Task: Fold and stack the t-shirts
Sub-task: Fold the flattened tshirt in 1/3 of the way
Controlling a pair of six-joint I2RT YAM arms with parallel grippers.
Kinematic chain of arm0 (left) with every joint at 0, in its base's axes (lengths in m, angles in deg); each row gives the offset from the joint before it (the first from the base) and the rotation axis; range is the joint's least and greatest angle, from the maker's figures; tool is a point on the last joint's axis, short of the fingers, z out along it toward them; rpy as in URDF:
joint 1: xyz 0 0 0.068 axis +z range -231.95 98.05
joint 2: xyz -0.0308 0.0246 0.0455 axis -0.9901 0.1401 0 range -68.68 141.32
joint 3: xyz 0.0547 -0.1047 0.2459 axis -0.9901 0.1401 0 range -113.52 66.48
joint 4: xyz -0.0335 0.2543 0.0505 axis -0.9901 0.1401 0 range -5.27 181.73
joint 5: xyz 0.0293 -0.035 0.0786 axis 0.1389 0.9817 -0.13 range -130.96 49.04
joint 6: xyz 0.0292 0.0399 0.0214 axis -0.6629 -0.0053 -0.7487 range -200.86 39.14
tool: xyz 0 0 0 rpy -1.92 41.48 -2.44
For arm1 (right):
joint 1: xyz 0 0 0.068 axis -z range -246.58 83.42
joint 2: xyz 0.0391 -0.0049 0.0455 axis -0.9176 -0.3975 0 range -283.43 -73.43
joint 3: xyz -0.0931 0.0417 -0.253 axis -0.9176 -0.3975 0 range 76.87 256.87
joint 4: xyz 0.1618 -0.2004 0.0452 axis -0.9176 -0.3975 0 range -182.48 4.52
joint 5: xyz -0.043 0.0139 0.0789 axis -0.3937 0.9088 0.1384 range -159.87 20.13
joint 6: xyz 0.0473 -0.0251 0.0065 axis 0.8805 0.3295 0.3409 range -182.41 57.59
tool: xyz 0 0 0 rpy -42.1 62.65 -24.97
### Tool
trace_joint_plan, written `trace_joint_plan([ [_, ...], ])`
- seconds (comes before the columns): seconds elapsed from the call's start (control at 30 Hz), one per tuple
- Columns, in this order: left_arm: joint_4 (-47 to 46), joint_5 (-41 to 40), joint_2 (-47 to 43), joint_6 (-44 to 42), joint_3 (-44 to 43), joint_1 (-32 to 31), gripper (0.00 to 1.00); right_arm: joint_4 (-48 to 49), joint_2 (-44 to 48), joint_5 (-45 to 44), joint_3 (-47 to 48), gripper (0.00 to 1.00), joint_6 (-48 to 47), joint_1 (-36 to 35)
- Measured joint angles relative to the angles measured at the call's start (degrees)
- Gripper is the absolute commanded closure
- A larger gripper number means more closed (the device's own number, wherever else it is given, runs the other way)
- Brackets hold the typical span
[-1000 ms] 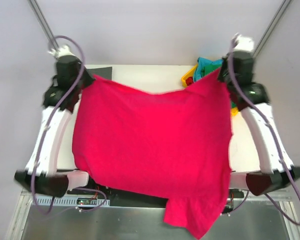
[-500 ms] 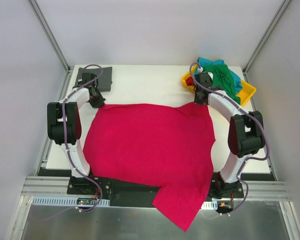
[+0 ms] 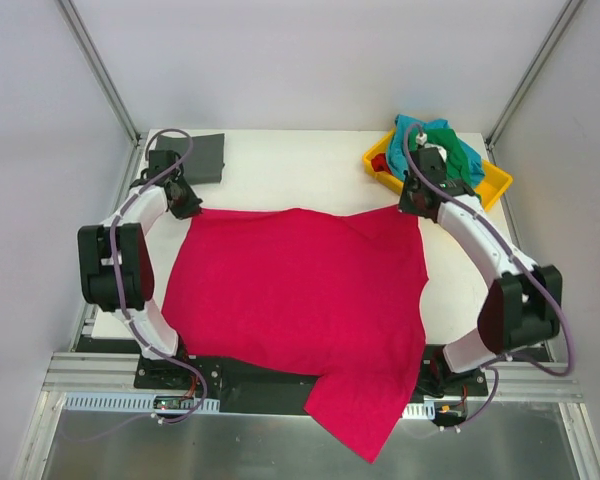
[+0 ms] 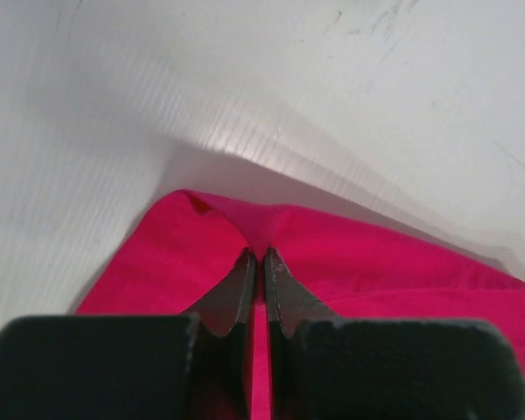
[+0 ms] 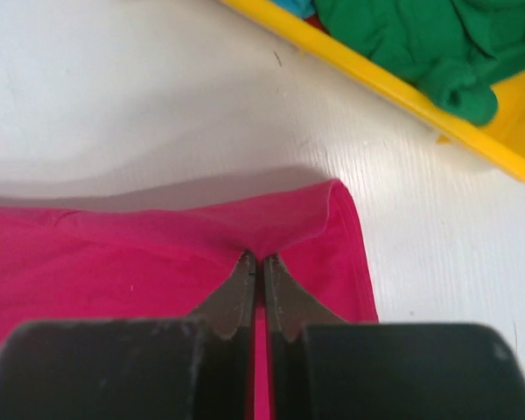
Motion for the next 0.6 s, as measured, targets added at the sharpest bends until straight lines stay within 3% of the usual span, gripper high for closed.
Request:
trace_joint_plan([
  [0.6,3.23,-5.01,-24.17,1.4,19.28,0.81,1.0,-14.84,29.55,10.67,-17.14,0.96,4.04,-0.35],
])
